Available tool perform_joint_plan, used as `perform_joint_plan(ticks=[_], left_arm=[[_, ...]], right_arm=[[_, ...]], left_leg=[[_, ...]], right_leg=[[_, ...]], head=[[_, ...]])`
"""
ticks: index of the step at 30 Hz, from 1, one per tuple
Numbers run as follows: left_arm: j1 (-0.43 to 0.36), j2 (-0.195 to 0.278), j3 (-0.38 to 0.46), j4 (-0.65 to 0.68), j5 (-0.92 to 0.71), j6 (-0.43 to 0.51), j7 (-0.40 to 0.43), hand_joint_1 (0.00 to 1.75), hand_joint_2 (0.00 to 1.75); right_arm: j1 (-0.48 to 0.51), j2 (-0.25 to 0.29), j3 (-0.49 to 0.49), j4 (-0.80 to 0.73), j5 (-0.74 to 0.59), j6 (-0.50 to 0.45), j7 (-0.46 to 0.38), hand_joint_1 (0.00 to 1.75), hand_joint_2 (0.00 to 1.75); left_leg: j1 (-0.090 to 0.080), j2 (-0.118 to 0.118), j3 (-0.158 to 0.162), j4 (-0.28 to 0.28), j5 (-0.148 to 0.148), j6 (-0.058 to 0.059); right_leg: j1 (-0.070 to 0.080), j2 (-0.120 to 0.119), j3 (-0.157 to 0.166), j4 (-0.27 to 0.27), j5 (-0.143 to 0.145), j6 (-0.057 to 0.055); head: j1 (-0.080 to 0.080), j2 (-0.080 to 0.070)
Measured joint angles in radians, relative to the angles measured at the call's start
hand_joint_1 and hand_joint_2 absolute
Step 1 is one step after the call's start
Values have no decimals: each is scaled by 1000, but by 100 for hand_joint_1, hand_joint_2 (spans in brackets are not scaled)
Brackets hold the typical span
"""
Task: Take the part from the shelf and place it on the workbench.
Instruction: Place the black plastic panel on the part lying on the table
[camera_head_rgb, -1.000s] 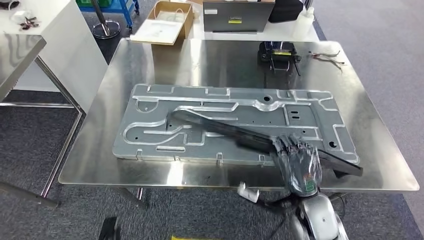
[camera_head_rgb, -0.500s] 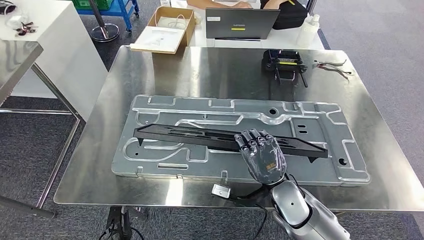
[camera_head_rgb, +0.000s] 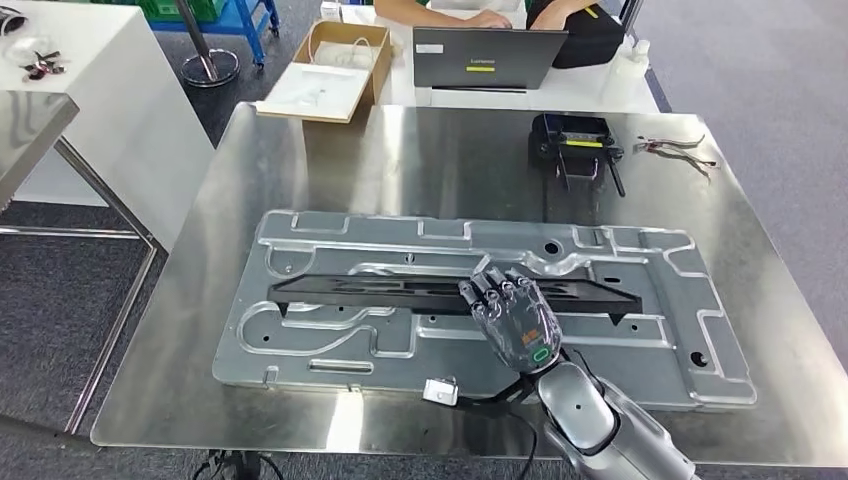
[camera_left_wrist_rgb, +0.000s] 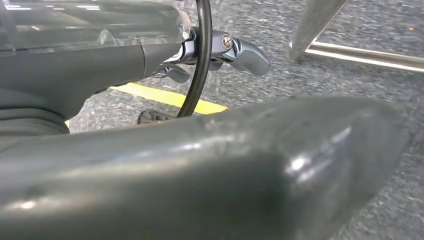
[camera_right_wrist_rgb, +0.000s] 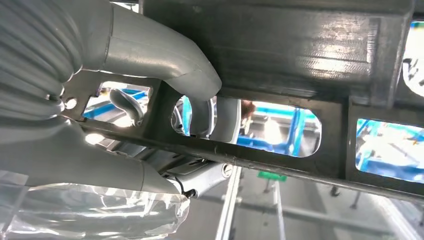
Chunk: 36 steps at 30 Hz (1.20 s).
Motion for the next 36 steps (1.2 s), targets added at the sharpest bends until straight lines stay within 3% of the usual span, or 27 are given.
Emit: perform_joint_plan(ticks=[1,3,5,6,7,8,10,12,16,18,21,23,24,27,28,31,33,36], left_arm=[[0,1,0,0,5,2,0,0,0],[-2,3,0,0,16,3,-1,0,87],[-3,7,0,0,28,3,-1,0,175],[-2,9,0,0,33,4,-2,0,175],[1,10,0,0,37,4,-2,0,175],[3,12,-1,0,42,5,-2,0,175],[5,16,-1,0,51,3,-8,0,175],[2,20,-1,0,57,1,-16,0,175],[4,23,-1,0,61,-1,-19,0,0],[3,24,-1,0,64,-1,-19,0,0],[2,24,-1,0,65,-4,-18,0,0],[4,24,-1,0,66,-9,-18,0,0],[5,24,-1,0,68,-12,-18,0,0],[6,24,-1,0,79,-21,-19,0,0],[5,24,-1,0,83,-24,-20,0,0],[7,25,0,0,95,-32,-24,0,0],[8,25,0,0,98,-33,-26,0,0],[9,26,0,0,104,-35,-30,0,0]], right_arm=[[6,6,-11,6,0,0,-19,175,175],[19,22,-40,20,0,-3,-52,87,87],[37,41,-71,35,0,-9,-80,0,0],[49,49,-85,42,0,-12,-91,0,0],[61,56,-99,49,0,-15,-100,0,0],[72,62,-111,54,0,-18,-106,0,0],[88,73,-133,63,0,-19,-110,0,0],[96,80,-152,69,0,-20,-111,0,0],[110,89,-180,77,0,-23,-114,0,0],[112,90,-191,78,0,-23,-115,0,0],[119,93,-202,82,0,-23,-120,0,0],[128,95,-209,87,0,-23,-124,0,0],[130,96,-212,90,0,-23,-126,0,0],[131,102,-220,95,0,-23,-130,0,0],[132,105,-222,96,0,-23,-132,0,0],[138,115,-230,103,0,-24,-140,0,0],[139,121,-234,106,0,-25,-143,0,0],[143,130,-236,110,0,-29,-147,0,0]], left_leg=[[0,1,2,10,-6,-6],[1,5,-25,73,-44,-16],[4,7,-92,196,-100,-24],[5,8,-126,247,-117,-27],[6,8,-146,269,-115,-29],[7,8,-148,252,-91,-31],[8,9,-106,127,-6,-29],[4,10,-71,22,36,-19],[3,8,-62,-5,57,6],[8,10,-58,-15,65,16],[9,11,-58,-17,66,19],[9,10,-57,-17,66,19],[10,10,-57,-17,65,18],[6,9,-57,-9,63,9],[4,9,-59,-7,63,4],[3,9,-63,-3,62,-12],[5,9,-77,34,24,-20],[7,10,-142,217,-95,-25]], right_leg=[[-3,0,9,-8,-2,-4],[-9,0,27,-16,-6,-12],[-9,0,34,-17,-12,-19],[-9,0,36,-16,-16,-20],[-9,1,39,-14,-19,-20],[-9,2,42,-12,-23,-19],[-9,4,50,-6,-32,-14],[-8,5,49,1,-38,-6],[-7,5,44,6,-44,16],[-8,5,26,50,-77,27],[-17,4,-56,226,-164,39],[-21,3,-79,273,-165,43],[-23,3,-63,240,-140,43],[-22,3,32,52,-57,35],[-20,4,48,20,-48,32],[-18,4,47,8,-42,17],[-21,1,42,3,-33,1],[-16,-1,25,3,-19,-14]], head=[[0,0],[0,0],[0,0],[0,0],[0,0],[0,0],[0,0],[0,0],[0,0],[0,0],[0,0],[0,0],[0,0],[0,0],[0,0],[0,0],[0,0],[0,0]])
